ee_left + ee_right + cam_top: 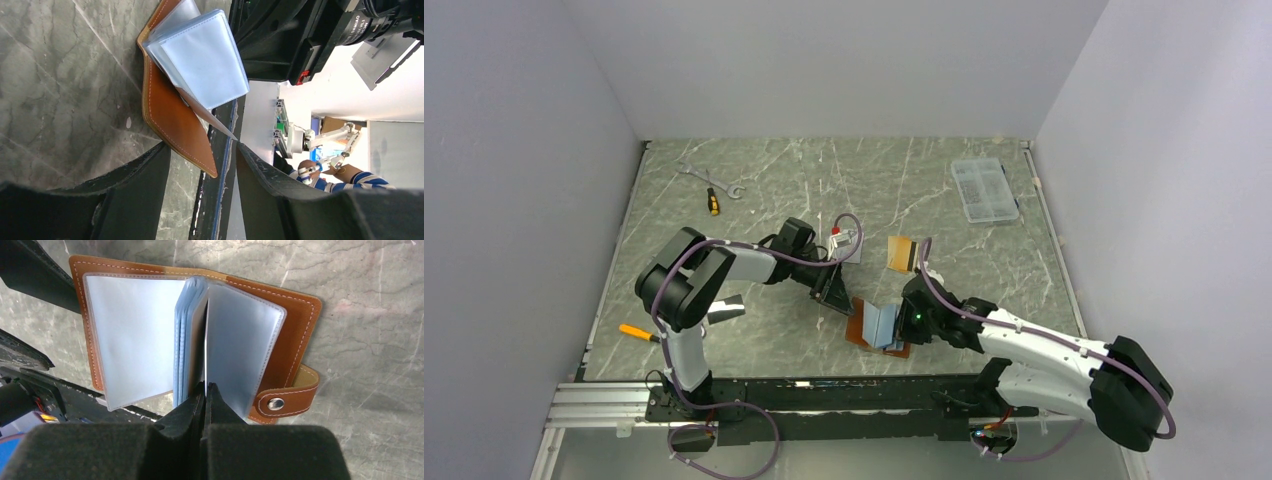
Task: Put the credit cards into the card holder
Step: Turn over the card slot in the card holder.
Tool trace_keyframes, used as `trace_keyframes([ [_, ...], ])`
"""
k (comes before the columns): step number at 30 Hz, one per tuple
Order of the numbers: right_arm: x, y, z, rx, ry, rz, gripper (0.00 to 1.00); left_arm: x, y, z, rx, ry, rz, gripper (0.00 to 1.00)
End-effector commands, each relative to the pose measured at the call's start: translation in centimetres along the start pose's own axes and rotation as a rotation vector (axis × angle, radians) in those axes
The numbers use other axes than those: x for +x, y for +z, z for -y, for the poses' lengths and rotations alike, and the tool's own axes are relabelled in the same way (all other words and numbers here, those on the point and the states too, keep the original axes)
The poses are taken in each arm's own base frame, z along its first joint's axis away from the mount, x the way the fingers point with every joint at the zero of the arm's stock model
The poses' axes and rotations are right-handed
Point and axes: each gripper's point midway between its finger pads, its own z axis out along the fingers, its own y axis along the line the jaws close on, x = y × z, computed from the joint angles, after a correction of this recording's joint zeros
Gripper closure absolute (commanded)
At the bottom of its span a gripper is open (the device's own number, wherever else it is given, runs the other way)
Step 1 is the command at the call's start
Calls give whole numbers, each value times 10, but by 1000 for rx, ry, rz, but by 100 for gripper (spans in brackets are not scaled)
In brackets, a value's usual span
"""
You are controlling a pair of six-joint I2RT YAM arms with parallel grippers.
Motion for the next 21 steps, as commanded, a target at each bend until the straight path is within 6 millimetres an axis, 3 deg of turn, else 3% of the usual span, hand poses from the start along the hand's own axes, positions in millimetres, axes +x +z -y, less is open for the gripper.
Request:
trace_keyframes([
  [1, -10, -8, -14, -13, -55, 26, 100, -11, -2, 14, 35, 83, 8, 44],
  [8, -12, -10, -30, -75, -79, 34, 100, -13, -7, 17, 46, 85, 14, 44],
  [21, -7, -4, -26, -48, -85, 10, 100, -27, -6, 33, 56, 100, 24, 43],
])
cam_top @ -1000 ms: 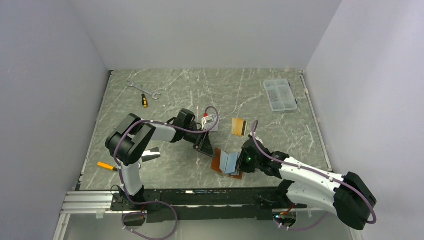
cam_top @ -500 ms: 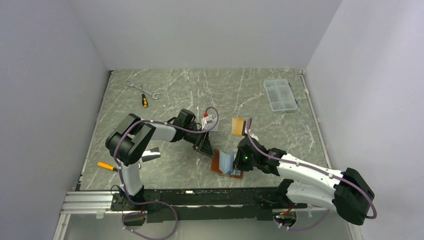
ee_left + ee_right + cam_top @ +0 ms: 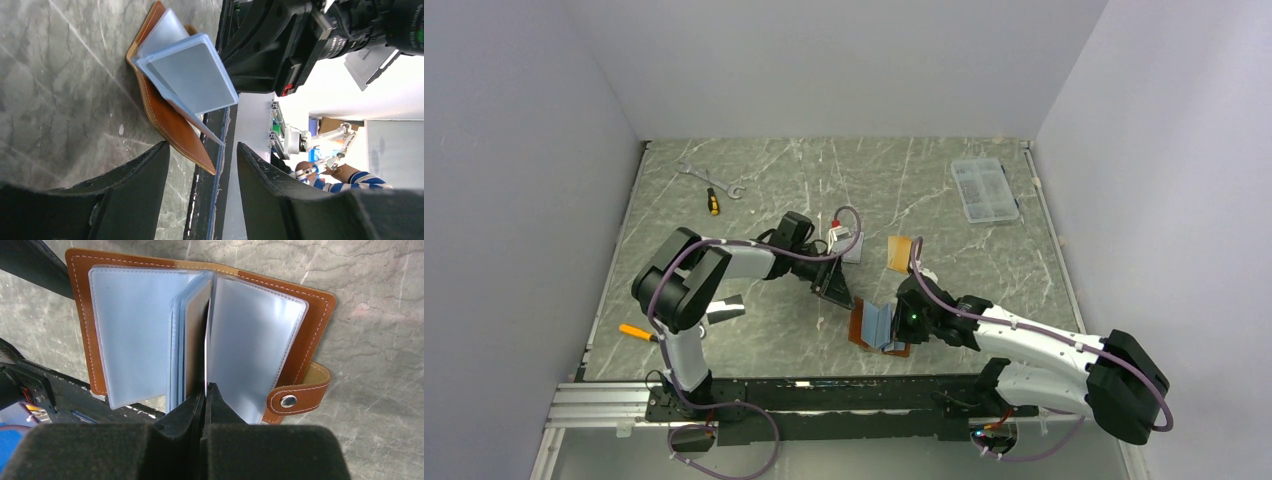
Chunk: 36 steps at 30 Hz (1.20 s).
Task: Put the credit cards into the card holder
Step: Turn over the card slot in the card holder.
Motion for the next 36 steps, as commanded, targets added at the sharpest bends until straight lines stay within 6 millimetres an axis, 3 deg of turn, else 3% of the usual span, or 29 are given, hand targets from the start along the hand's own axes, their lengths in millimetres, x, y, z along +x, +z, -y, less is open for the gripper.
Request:
trace_keyframes([
  [1, -11, -5, -17, -49, -11, 34, 100, -17, 2, 22, 25, 91, 6, 43],
  [9, -12, -4, -27, -80, -35, 32, 100, -11, 13, 15, -27, 103, -25, 40],
  [24, -13, -3, -34, -76, -65, 29, 100, -4, 6, 2, -49, 84, -31, 40],
  [28, -11, -3, -30, -69, -54, 29, 100, -2, 7, 1, -62, 114, -37, 50],
  [32, -6, 0, -22, -51, -45, 18, 100, 4, 12, 2, -86, 165, -77, 75],
  [36, -3, 0, -19, -53, -38, 17, 100, 7, 17, -5, -113, 168, -96, 77],
])
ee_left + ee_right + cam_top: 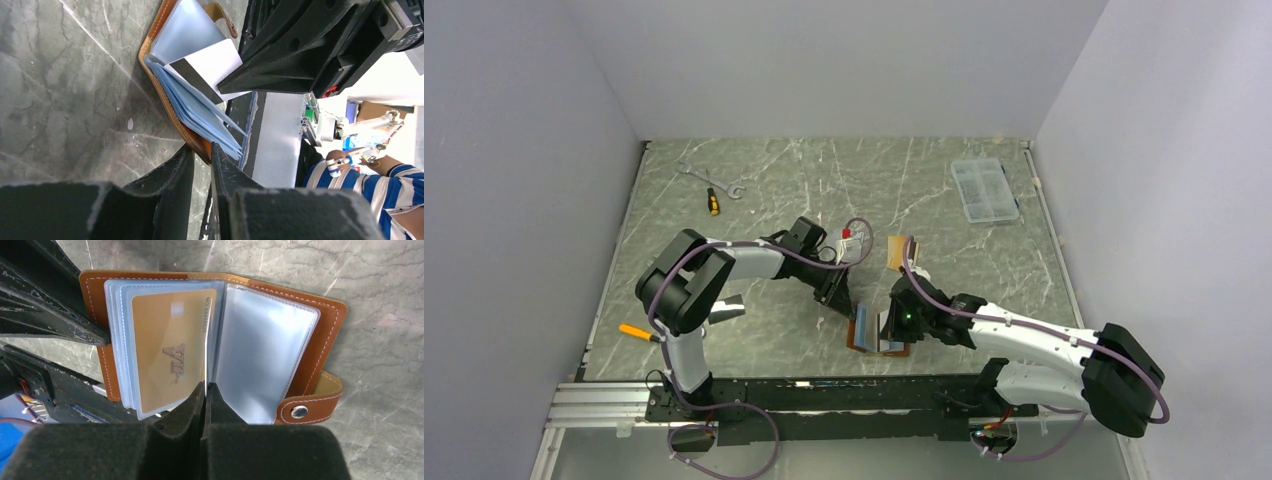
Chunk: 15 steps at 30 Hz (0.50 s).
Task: Put the credit cards into the card holder
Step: Turn over the card slot in the card holder.
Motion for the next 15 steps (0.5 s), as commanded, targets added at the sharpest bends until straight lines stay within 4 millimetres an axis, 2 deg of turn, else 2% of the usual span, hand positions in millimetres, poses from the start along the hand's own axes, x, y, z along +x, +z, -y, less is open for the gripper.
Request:
trace_keyframes([
  [1, -2, -1, -4, -28, 12, 24, 100, -7, 5, 4, -13, 86, -10, 76],
  [5, 0, 0, -3, -32, 16, 22, 100, -6, 8, 1, -14, 65, -20, 73],
  [8, 1, 0, -4, -44, 17, 21, 100, -8, 9, -3, -37, 53, -23, 75],
  [13, -2, -4, -3, -41, 9, 33, 100, -10, 10, -14, -93, 55, -35, 98],
  [15, -4, -8, -2, -34, 6, 44, 100, -8, 9, -17, -116, 56, -46, 100],
])
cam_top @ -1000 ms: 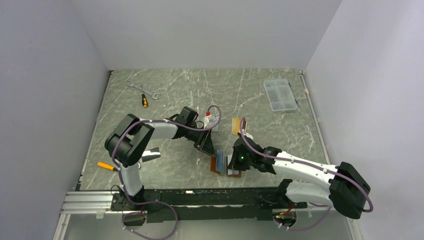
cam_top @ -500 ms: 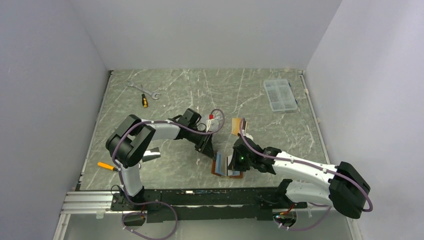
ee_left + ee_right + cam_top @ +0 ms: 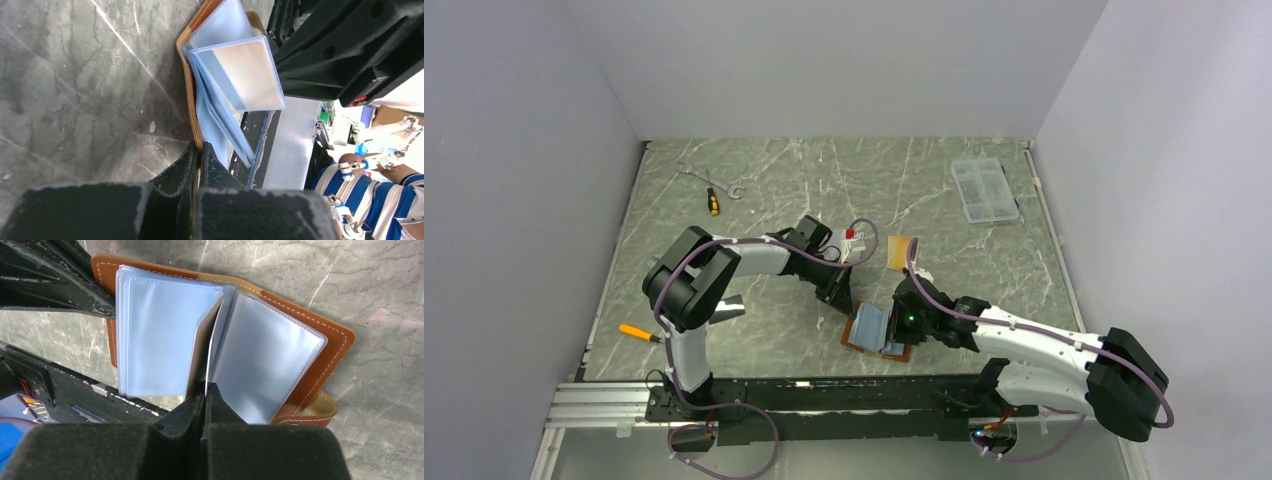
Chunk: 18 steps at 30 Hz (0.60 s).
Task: Put the credit cards into the card holder
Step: Turn over the card slot in the card holder.
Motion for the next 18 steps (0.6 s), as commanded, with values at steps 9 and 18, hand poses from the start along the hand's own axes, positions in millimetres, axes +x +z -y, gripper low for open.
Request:
trace_keyframes([
  [9, -50, -51, 9, 89, -45, 192, 100, -1, 2, -7, -65, 52, -26, 100],
  [18, -80, -54, -47, -51, -74, 200, 100, -8, -2, 7, -44, 50, -9, 100],
])
